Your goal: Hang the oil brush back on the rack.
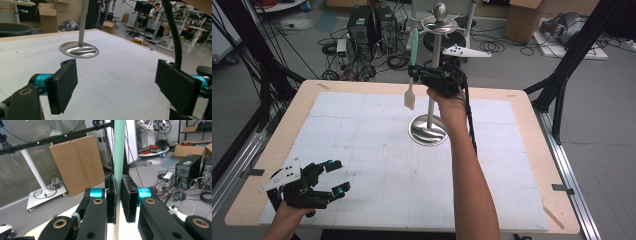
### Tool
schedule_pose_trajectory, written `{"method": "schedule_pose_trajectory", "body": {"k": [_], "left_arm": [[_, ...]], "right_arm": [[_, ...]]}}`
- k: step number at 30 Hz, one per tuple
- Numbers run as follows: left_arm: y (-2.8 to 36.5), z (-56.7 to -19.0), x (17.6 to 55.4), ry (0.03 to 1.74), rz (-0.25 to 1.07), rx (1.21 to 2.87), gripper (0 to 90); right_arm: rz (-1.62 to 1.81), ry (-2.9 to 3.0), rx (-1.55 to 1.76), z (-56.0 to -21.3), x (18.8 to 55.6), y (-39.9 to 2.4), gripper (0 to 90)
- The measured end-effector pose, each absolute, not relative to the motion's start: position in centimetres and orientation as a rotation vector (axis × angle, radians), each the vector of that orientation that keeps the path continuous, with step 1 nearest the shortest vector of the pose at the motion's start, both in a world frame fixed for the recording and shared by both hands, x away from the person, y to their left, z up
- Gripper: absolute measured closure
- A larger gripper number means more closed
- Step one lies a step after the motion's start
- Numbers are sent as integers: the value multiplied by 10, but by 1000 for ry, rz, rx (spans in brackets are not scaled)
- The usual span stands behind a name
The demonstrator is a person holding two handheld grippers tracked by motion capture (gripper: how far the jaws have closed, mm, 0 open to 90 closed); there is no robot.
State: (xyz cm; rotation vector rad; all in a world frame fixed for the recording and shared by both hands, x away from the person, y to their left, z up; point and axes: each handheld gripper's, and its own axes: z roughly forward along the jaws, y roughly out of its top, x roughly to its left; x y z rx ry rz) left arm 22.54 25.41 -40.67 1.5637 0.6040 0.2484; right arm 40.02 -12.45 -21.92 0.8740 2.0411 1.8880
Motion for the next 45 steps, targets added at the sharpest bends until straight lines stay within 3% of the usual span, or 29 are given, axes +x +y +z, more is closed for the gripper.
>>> {"method": "schedule_pose_trajectory", "body": {"k": [13, 14, 18, 22, 35, 45], "left_arm": [[254, -407, 225, 606, 244, 1565, 186], [254, -407, 225, 608, 244, 1563, 186], [255, -407, 225, 610, 245, 1566, 186], [254, -407, 225, 613, 245, 1573, 185], [255, -407, 226, 641, 266, 1560, 184], [256, -408, 227, 660, 291, 1554, 184]], "right_arm": [[1855, 2015, 923, -221, 403, -129, 820], [1854, 2011, 924, -221, 403, -130, 796], [1842, 1954, 960, -219, 398, -133, 553], [1813, 1938, 956, -220, 389, -141, 459], [1703, 1933, 901, -249, 343, -184, 380], [1523, 1963, 905, -304, 293, -226, 193]]}}
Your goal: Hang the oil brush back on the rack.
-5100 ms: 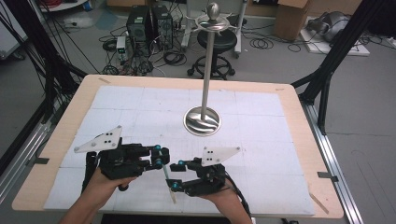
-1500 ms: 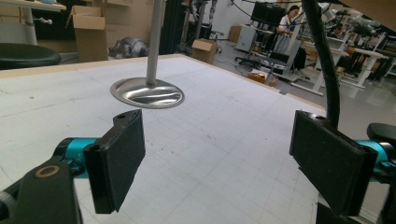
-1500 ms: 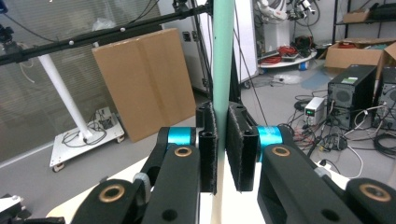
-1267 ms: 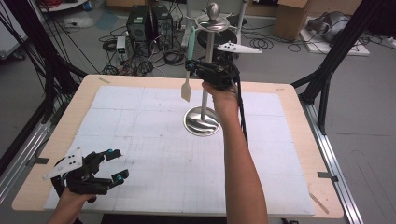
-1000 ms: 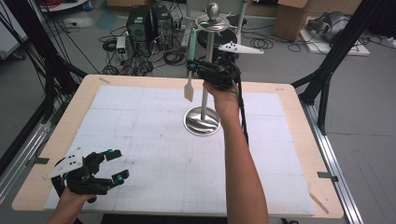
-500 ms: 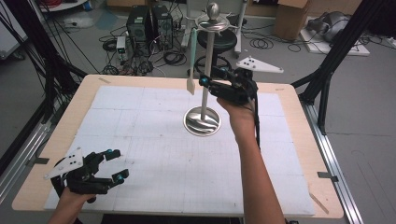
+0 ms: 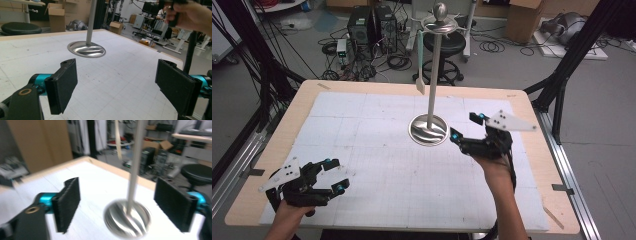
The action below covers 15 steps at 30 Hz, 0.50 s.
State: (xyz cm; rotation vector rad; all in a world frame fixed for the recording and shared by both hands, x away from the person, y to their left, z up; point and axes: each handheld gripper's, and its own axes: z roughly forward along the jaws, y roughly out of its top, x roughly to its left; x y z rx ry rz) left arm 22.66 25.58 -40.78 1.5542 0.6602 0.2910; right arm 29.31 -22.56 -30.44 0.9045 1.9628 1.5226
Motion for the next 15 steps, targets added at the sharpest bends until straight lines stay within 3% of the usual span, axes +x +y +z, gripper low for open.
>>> {"method": "schedule_pose_trajectory", "body": {"k": [15], "left_arm": [[255, -409, 225, 675, 317, 1565, 186]], "right_arm": [[1411, 1890, 1018, -385, 217, -285, 170]]}}
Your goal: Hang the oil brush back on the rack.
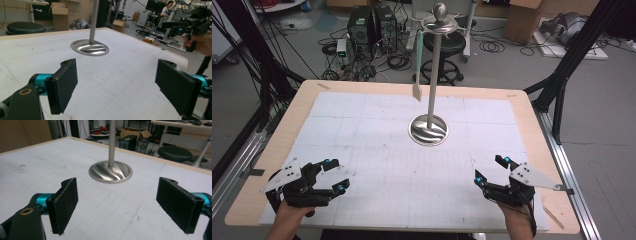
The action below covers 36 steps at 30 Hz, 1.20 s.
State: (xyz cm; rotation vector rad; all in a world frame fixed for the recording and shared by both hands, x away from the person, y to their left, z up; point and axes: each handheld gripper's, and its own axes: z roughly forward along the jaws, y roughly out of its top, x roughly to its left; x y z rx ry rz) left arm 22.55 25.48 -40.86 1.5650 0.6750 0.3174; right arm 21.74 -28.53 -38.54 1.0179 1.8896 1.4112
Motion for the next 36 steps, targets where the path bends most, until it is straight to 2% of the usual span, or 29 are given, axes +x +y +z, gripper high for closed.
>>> {"method": "schedule_pose_trajectory", "body": {"k": [11, 36], "left_arm": [[255, -409, 227, 702, 340, 1549, 190], [256, -409, 227, 711, 322, 1543, 195]], "right_arm": [[1391, 1899, 1128, -404, 210, -305, 170], [1407, 1869, 1148, -403, 206, -305, 170]]}}
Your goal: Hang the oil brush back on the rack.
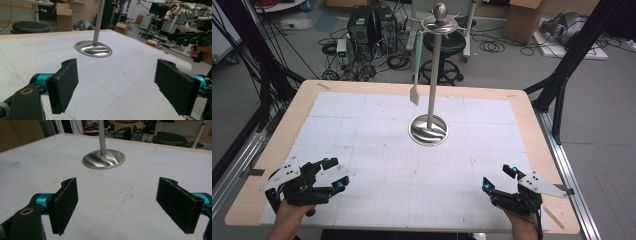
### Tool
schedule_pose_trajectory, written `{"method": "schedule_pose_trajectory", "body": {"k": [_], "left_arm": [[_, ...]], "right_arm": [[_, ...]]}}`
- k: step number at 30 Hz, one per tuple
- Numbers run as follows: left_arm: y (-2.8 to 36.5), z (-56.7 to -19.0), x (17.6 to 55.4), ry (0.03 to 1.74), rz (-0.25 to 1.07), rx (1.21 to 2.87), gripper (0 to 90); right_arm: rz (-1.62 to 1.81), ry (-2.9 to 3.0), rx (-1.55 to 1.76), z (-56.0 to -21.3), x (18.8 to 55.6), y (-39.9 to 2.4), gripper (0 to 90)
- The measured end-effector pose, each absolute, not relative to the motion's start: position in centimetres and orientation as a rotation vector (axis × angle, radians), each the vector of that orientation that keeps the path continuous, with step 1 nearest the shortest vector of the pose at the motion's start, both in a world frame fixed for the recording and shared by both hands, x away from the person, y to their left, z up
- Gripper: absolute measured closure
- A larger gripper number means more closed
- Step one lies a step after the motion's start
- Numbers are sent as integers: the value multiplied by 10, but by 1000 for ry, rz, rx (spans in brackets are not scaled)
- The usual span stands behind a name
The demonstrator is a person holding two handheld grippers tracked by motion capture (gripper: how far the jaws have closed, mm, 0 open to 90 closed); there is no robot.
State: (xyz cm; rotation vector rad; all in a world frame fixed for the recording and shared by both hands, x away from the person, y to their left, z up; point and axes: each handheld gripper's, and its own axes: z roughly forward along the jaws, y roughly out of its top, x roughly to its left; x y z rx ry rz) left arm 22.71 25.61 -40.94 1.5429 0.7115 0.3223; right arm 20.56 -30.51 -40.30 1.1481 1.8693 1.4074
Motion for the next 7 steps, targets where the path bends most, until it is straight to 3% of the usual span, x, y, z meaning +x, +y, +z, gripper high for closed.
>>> {"method": "schedule_pose_trajectory", "body": {"k": [7], "left_arm": [[257, -409, 228, 717, 323, 1537, 195]], "right_arm": [[1406, 1873, 1156, -404, 206, -305, 170]]}}
